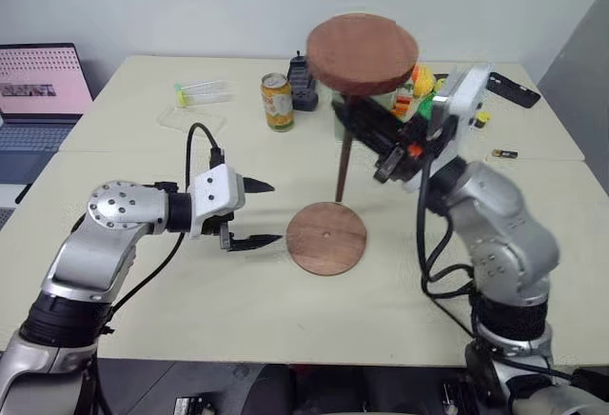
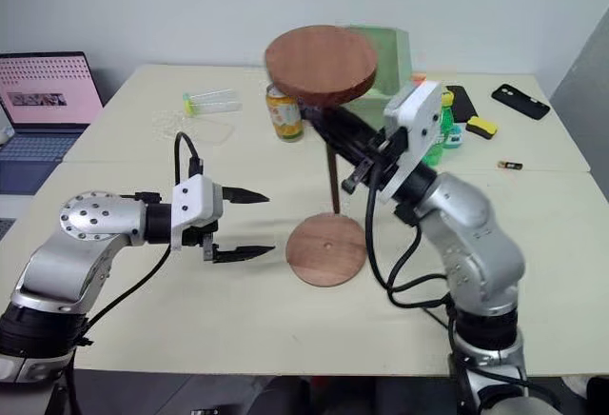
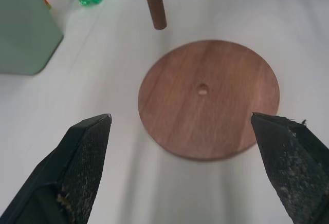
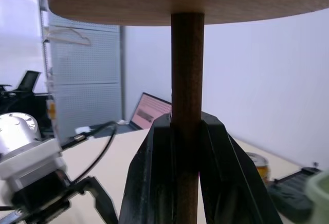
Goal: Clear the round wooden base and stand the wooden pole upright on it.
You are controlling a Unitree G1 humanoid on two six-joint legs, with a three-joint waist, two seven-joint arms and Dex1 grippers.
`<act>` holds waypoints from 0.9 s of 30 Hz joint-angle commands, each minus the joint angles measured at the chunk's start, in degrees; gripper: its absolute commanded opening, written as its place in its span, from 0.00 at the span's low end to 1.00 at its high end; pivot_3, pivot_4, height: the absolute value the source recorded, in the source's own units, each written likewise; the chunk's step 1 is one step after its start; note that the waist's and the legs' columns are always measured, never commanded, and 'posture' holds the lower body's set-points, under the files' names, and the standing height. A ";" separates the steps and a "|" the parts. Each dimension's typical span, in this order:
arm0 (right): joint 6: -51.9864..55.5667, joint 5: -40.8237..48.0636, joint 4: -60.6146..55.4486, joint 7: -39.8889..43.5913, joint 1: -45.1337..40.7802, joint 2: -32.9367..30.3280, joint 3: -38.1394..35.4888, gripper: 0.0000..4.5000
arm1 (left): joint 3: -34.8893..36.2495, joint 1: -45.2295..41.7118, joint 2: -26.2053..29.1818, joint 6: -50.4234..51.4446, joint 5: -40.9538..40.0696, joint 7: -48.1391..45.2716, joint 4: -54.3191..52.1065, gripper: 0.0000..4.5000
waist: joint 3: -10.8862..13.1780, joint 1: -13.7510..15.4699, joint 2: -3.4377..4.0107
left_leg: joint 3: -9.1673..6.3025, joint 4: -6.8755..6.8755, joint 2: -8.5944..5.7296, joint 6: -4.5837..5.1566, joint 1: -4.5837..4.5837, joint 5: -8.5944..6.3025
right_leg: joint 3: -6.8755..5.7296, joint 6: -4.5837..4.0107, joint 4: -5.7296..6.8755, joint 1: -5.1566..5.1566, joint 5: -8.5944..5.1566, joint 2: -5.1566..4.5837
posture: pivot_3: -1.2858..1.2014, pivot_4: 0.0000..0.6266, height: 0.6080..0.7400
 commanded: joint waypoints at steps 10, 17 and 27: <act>-4.00 0.63 -0.87 1.18 4.36 -0.16 4.53 0.05 | 1.54 6.22 3.74 -3.32 2.16 -0.47 -4.13 1.00 | 0.01 -0.33 0.02 | 0.00 -0.02 0.07 0.02 0.04 -0.01 | 0.02 0.00 0.05 -0.01 0.00 0.00 | 0.52 0.24 1.00; -5.98 0.30 1.17 2.21 6.08 -0.11 5.50 0.05 | 0.34 5.04 2.58 -3.56 2.67 -0.18 -3.72 1.00 | 0.01 -0.27 0.02 | 0.01 -0.02 0.05 0.03 0.04 -0.02 | 0.01 0.00 0.06 -0.01 0.00 0.02 | 0.52 0.24 1.00; -8.44 -1.06 3.82 2.58 6.14 -0.28 6.29 0.05 | -0.46 4.25 1.95 -4.39 2.92 -0.54 -3.00 1.00 | 0.01 -0.38 0.02 | 0.00 -0.01 0.07 0.03 0.05 -0.02 | 0.00 0.00 0.10 -0.01 0.00 0.04 | 0.52 0.24 1.00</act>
